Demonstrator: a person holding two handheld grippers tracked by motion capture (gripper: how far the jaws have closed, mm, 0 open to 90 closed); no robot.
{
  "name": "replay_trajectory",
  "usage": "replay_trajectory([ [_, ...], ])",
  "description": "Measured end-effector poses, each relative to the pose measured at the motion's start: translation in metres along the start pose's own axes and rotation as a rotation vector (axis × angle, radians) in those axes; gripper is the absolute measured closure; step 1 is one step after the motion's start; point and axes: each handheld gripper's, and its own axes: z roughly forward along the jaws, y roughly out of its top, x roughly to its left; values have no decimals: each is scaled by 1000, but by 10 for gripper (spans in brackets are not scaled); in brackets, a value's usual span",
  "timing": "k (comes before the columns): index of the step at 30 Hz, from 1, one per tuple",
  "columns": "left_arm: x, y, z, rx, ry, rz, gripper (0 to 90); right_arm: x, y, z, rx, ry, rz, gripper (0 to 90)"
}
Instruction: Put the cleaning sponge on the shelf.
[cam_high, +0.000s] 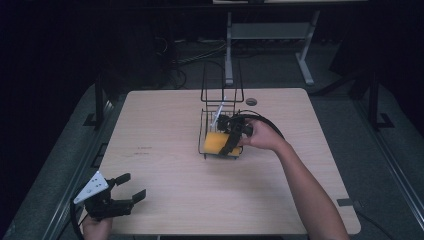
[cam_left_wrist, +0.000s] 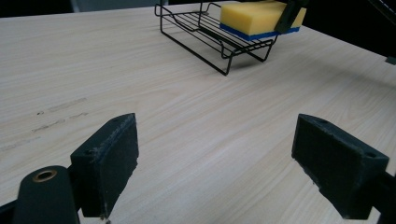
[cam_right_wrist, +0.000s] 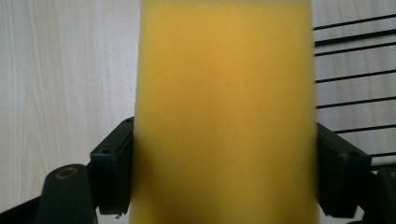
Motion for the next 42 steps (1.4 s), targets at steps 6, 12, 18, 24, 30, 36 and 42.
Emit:
replay_trajectory([
  [6,0,0,0,1,0,0,141,-8,-1,1,-18,18,20,215],
  [12,-1,0,1,8,-1,4,140,-15,-4,2,-22,19,32,215],
  [18,0,0,1,7,-1,3,140,-19,-3,1,-1,10,35,215],
  [24,-1,0,1,3,0,4,140,-24,8,-2,-10,12,27,215],
  [30,0,0,1,5,-3,3,141,-32,14,-3,-12,18,30,215],
  [36,-1,0,1,6,-3,4,140,-40,10,8,16,17,62,215],
  [42,0,0,0,2,-2,0,140,-42,10,14,12,16,56,215],
])
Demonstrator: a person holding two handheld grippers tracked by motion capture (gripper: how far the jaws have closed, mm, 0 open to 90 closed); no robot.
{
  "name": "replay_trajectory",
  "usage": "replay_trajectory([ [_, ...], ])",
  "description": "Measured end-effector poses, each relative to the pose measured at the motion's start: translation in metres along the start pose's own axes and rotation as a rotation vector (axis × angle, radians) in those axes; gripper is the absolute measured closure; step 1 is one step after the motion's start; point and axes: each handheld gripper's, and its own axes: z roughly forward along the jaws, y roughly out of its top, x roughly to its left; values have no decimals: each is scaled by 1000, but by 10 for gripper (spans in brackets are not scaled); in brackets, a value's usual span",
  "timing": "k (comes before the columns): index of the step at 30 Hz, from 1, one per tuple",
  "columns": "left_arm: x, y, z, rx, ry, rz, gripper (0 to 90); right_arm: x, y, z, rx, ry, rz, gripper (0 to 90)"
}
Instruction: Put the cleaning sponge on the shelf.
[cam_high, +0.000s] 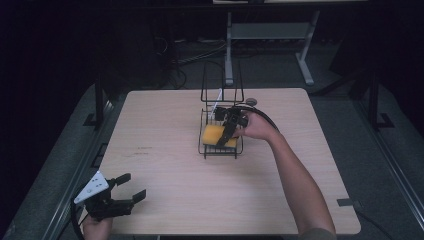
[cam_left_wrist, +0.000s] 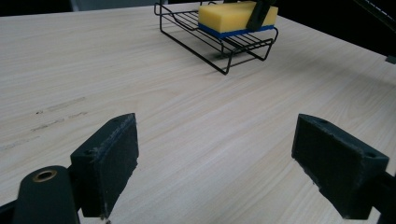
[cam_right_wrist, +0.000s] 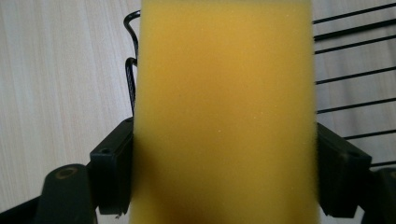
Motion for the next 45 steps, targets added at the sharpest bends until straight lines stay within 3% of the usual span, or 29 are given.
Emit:
replay_trajectory([
  [18,-1,0,0,-2,-5,-2,140,-1,0,11,27,-6,-9,212],
  [30,-2,0,1,-2,-6,0,141,-2,-2,12,16,-17,2,180],
  [45,-3,1,3,7,-9,6,140,7,-2,-10,-60,-44,-11,164],
])
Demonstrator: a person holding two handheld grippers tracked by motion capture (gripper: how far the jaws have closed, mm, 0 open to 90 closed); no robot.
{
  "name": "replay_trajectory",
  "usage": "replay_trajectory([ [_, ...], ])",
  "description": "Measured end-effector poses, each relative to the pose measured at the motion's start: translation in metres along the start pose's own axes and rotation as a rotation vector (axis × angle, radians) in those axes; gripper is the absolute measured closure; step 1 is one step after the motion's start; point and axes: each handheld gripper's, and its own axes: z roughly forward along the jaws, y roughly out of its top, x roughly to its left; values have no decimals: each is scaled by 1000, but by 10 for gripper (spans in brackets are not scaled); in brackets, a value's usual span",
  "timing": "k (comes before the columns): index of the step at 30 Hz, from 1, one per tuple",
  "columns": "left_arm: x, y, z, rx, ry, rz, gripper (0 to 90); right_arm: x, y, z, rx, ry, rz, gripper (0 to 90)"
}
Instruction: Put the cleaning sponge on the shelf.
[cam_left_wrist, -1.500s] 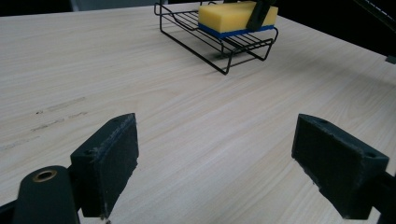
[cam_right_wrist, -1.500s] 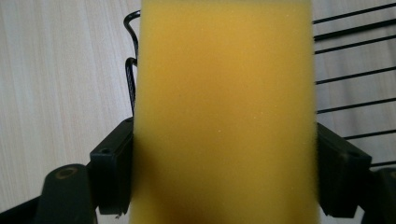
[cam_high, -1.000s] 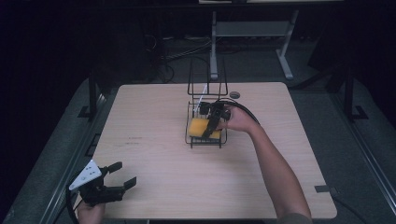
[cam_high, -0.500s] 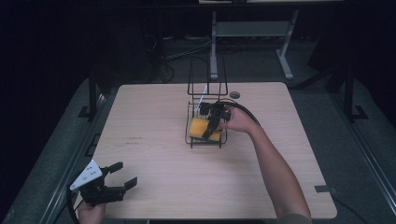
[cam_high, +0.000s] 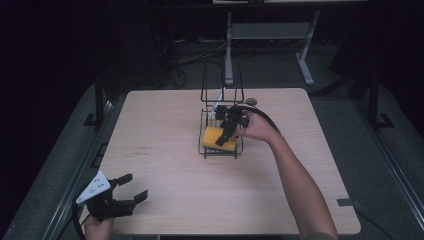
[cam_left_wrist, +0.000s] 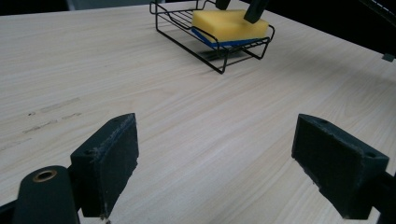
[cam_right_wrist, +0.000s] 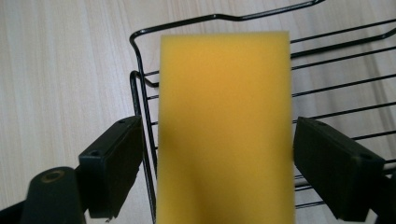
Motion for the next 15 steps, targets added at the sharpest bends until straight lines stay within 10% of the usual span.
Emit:
replay_trajectory([
  [15,-1,1,2,4,-2,1,140,15,-2,-5,-73,6,-6,166],
])
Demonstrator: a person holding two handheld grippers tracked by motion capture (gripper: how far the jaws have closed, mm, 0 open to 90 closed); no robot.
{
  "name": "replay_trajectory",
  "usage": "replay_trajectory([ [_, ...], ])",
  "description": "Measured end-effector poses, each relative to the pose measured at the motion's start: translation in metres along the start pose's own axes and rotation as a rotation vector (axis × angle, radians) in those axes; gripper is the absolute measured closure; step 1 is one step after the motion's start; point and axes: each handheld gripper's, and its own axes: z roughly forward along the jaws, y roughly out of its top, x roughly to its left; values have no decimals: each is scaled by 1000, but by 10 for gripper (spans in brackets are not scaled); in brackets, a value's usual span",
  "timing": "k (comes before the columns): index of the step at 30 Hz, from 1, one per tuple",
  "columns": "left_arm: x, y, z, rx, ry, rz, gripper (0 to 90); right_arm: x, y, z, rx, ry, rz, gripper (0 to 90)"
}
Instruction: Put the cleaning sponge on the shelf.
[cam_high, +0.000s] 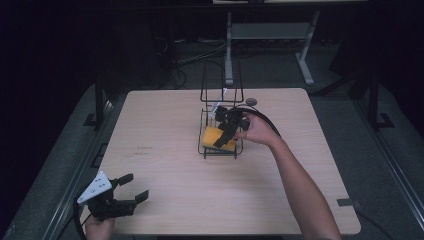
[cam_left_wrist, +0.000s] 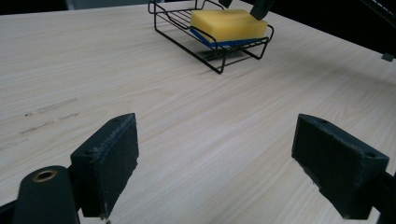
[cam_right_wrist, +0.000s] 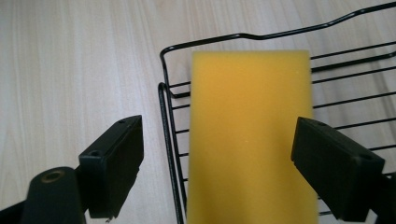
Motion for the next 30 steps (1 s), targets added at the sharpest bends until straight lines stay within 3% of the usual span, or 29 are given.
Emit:
replay_trajectory([
  [18,0,0,0,0,-3,-1,140,11,-5,-1,-45,23,2,167],
  [30,-3,1,2,7,-11,10,140,30,-19,-1,-68,31,-4,166],
])
